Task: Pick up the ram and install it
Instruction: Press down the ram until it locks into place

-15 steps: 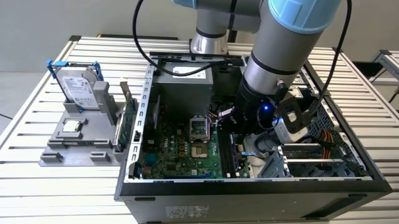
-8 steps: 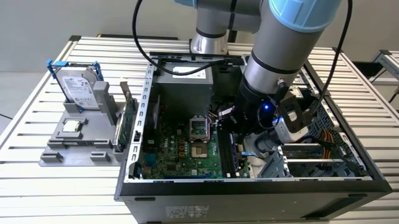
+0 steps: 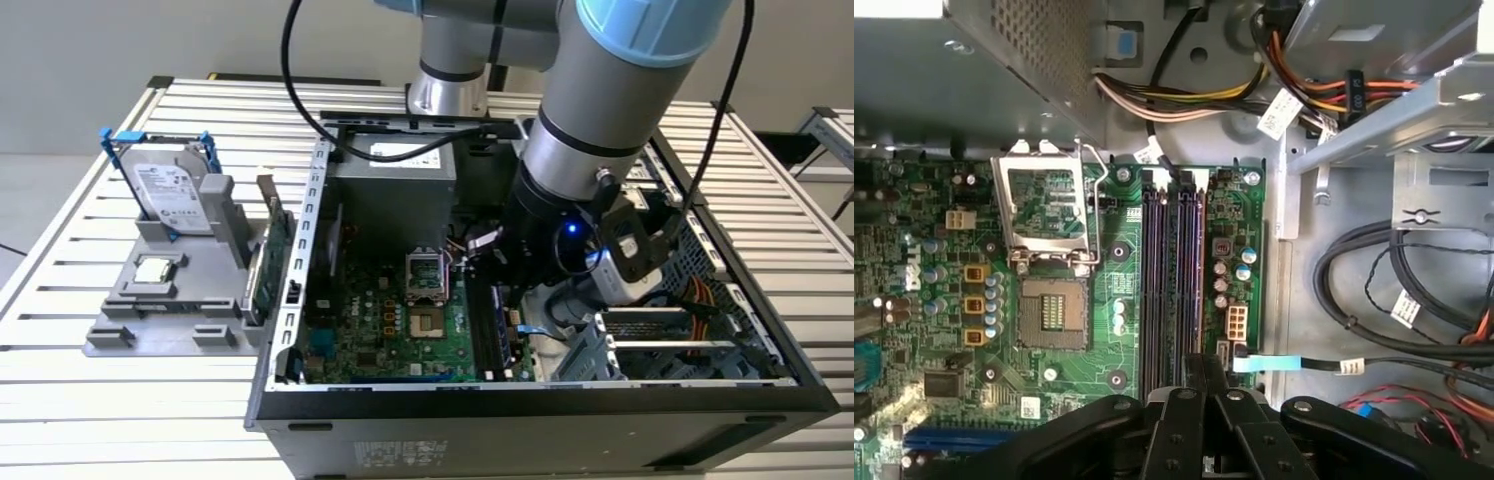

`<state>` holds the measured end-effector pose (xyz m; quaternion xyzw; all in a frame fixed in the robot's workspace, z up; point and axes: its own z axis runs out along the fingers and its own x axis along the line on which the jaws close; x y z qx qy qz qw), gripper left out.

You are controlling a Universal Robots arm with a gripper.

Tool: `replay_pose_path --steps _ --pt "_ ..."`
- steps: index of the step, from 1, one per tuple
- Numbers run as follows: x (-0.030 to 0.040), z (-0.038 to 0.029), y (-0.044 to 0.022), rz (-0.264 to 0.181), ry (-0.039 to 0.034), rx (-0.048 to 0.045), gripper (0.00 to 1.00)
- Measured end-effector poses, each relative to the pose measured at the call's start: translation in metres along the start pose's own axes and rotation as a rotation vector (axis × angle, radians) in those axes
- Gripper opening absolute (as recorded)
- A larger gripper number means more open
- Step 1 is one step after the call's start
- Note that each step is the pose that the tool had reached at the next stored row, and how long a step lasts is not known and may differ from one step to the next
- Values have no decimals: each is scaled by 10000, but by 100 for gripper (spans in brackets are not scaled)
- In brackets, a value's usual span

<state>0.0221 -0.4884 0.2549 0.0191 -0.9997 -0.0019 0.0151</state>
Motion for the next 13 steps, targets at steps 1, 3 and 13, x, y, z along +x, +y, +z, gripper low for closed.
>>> replay_pose_path --steps 1,3,13 --pt "0 0 0 -150 0 4 0" --pt "-1 3 2 -399 1 11 0" --pt "9 31 19 -1215 5 36 0"
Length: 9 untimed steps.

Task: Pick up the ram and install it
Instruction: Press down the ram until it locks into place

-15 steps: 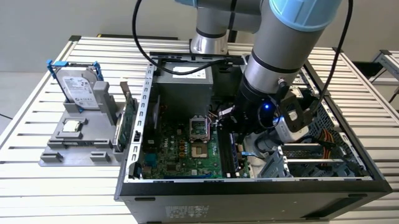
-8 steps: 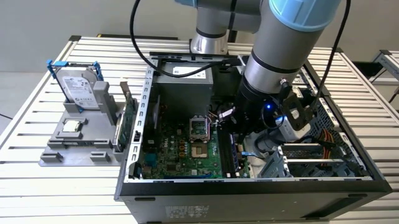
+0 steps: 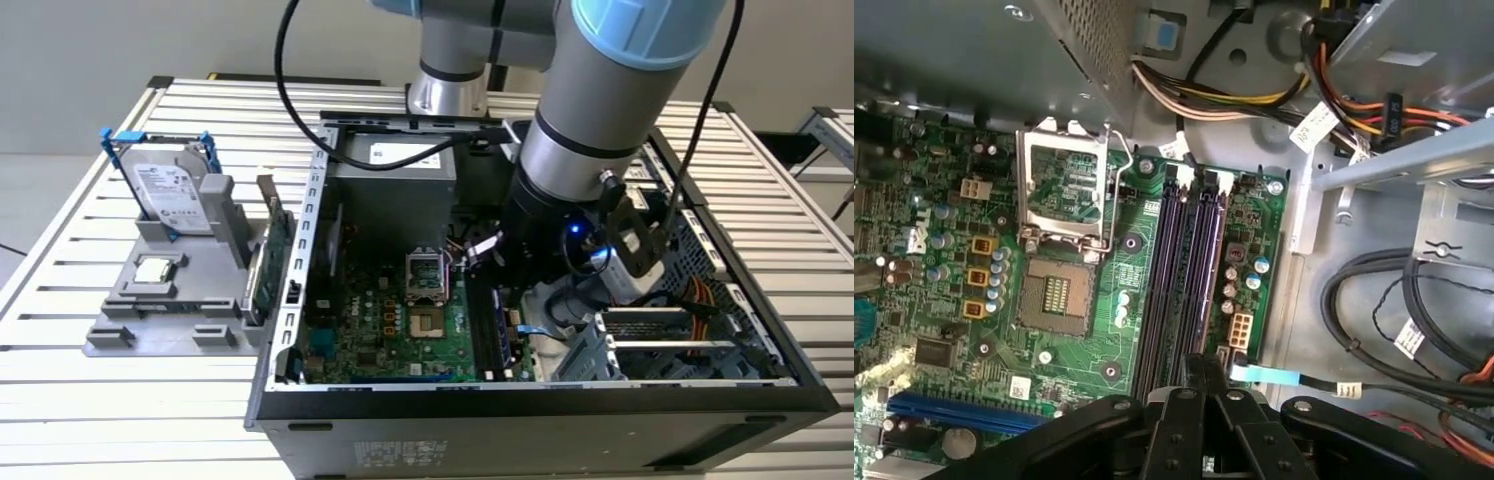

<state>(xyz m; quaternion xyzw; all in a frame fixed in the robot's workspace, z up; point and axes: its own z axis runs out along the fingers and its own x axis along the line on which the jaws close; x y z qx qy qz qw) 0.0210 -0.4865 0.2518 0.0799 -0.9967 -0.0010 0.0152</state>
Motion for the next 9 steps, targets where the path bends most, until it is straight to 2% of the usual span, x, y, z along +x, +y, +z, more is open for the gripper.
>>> replay_pose_path --steps 9 --pt "0 8 30 -1003 5 31 0"
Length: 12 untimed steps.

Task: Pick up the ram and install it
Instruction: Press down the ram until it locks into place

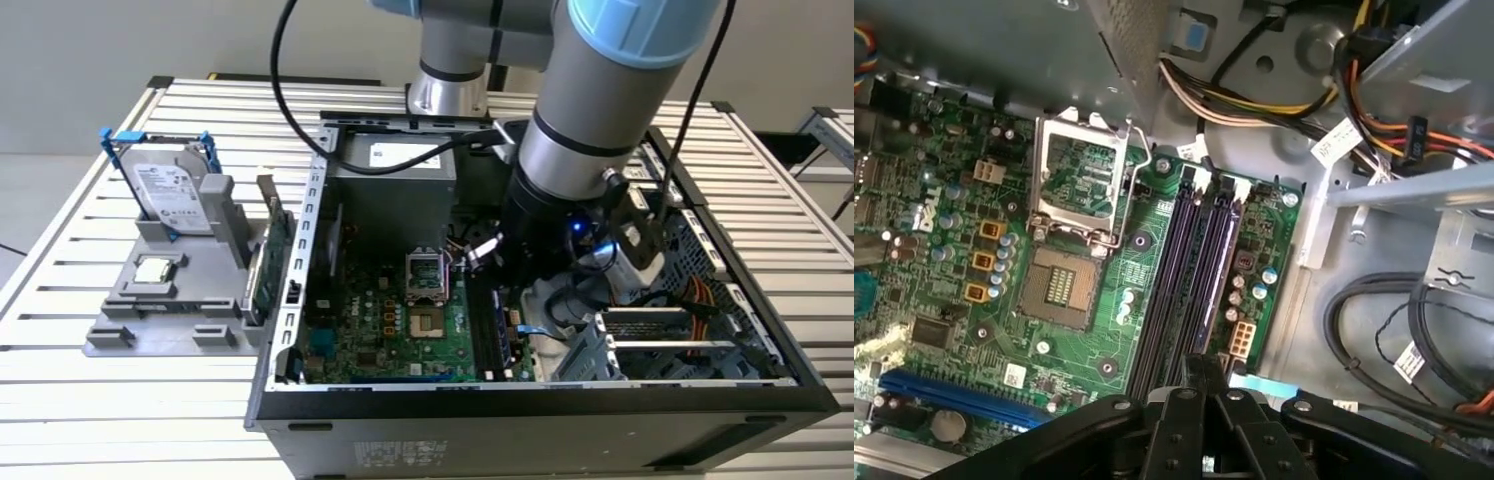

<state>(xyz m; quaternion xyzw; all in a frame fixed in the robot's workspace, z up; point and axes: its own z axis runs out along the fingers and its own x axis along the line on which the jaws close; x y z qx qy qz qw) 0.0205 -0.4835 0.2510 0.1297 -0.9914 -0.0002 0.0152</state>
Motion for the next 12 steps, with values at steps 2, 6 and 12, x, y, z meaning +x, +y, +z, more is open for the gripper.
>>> replay_pose_path --steps 2,6,12 --pt "-2 0 9 -244 1 7 0" --pt "-5 1 20 -874 3 25 0" --pt "-8 0 29 -1925 8 57 0"
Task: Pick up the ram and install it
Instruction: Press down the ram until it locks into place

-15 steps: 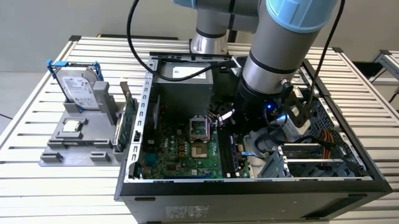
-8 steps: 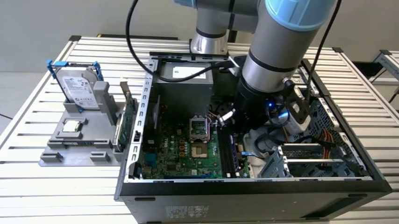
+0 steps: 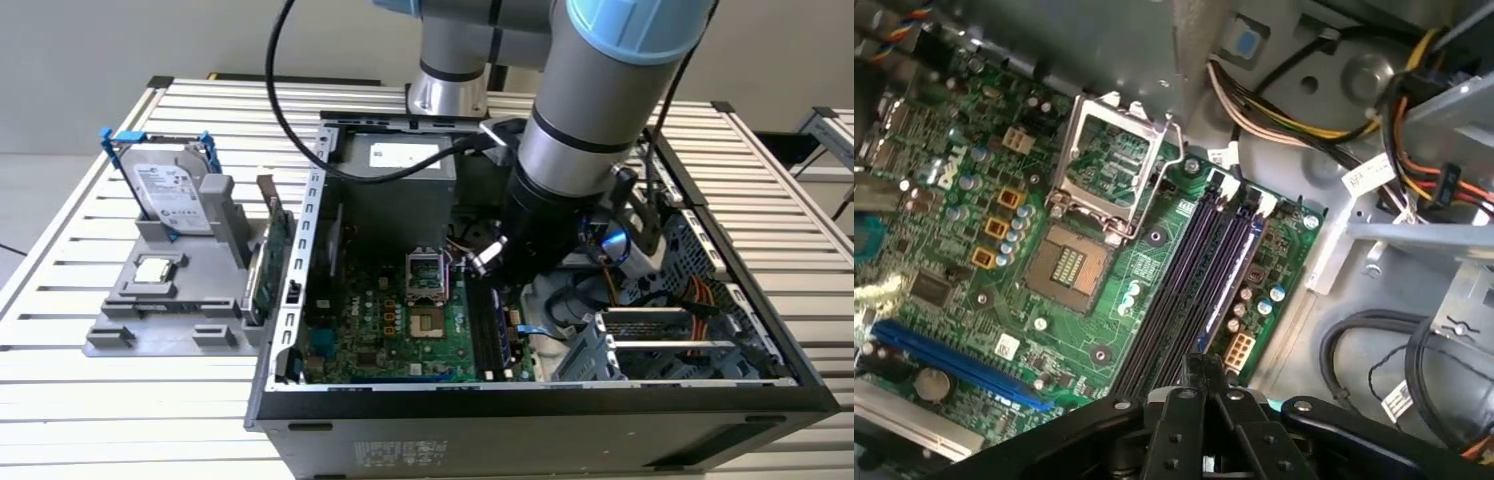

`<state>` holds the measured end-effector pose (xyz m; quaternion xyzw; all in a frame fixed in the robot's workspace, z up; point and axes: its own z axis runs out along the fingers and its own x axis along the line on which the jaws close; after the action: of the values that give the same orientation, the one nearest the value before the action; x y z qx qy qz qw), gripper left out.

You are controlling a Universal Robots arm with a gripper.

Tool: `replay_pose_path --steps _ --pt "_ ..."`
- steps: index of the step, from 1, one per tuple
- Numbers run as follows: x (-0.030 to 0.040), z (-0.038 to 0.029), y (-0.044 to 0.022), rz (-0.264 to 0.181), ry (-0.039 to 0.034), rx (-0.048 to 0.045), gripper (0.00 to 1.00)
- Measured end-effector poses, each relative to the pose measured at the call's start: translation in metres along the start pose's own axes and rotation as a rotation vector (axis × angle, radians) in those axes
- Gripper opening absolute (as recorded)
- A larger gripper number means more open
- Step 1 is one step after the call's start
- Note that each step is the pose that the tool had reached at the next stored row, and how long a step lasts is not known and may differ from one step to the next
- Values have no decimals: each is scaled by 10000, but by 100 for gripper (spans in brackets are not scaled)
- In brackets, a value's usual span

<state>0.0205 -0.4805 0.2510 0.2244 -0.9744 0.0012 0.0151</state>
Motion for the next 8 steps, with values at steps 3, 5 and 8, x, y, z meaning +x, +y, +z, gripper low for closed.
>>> replay_pose_path --steps 3,5,8 --pt "-3 0 6 -508 3 16 0" --pt "-5 0 11 -828 4 25 0" --pt "-9 0 18 -1300 6 40 0"
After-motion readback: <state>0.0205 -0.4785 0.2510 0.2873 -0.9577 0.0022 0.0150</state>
